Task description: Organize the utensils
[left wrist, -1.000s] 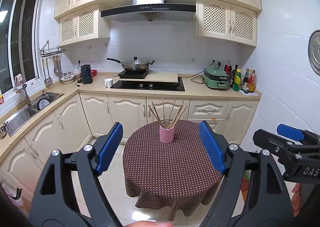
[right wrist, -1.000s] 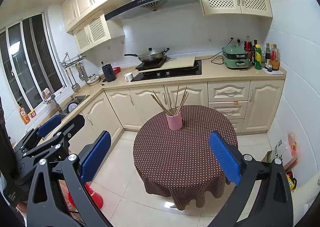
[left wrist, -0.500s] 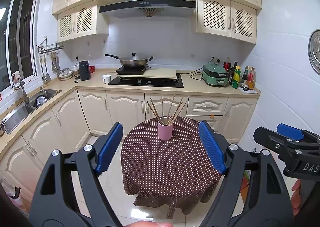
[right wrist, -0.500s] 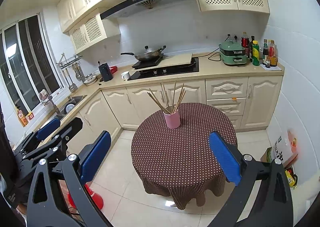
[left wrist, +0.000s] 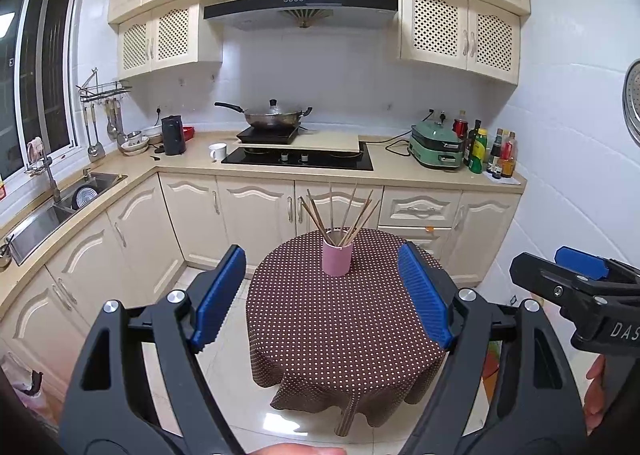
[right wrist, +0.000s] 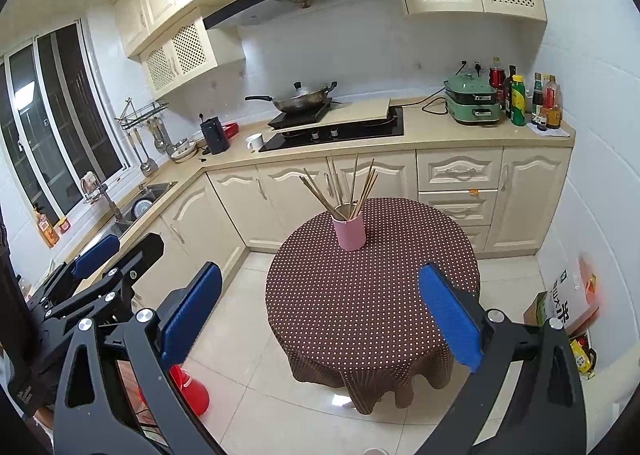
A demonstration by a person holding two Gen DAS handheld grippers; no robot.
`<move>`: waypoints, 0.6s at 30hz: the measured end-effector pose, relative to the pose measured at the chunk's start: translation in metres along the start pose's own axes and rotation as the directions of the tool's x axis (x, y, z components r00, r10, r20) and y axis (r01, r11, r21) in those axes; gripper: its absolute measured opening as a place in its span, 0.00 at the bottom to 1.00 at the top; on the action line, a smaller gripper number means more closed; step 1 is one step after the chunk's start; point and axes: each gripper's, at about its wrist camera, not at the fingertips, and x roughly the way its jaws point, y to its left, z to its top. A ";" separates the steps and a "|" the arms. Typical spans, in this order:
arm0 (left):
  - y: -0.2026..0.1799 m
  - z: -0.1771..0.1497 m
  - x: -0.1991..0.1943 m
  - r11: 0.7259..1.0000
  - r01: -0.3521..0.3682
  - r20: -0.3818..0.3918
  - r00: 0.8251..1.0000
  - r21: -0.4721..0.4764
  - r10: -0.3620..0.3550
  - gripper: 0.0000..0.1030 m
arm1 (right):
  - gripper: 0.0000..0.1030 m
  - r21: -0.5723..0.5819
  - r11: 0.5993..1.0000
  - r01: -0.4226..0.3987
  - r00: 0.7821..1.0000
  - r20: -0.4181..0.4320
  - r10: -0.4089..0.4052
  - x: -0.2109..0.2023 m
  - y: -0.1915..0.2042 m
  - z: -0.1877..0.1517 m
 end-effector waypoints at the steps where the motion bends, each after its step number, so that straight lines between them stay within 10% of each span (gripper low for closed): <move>1: 0.001 0.000 0.000 1.000 -0.002 0.000 1.000 0.000 0.002 0.75 | 0.92 -0.002 1.000 -0.001 1.000 0.001 0.001 0.000 0.001 0.000; 18: -0.001 -0.002 0.001 1.000 0.003 0.005 1.000 0.007 -0.003 0.75 | 0.92 0.013 1.000 0.022 1.000 -0.006 -0.022 -0.002 -0.001 -0.003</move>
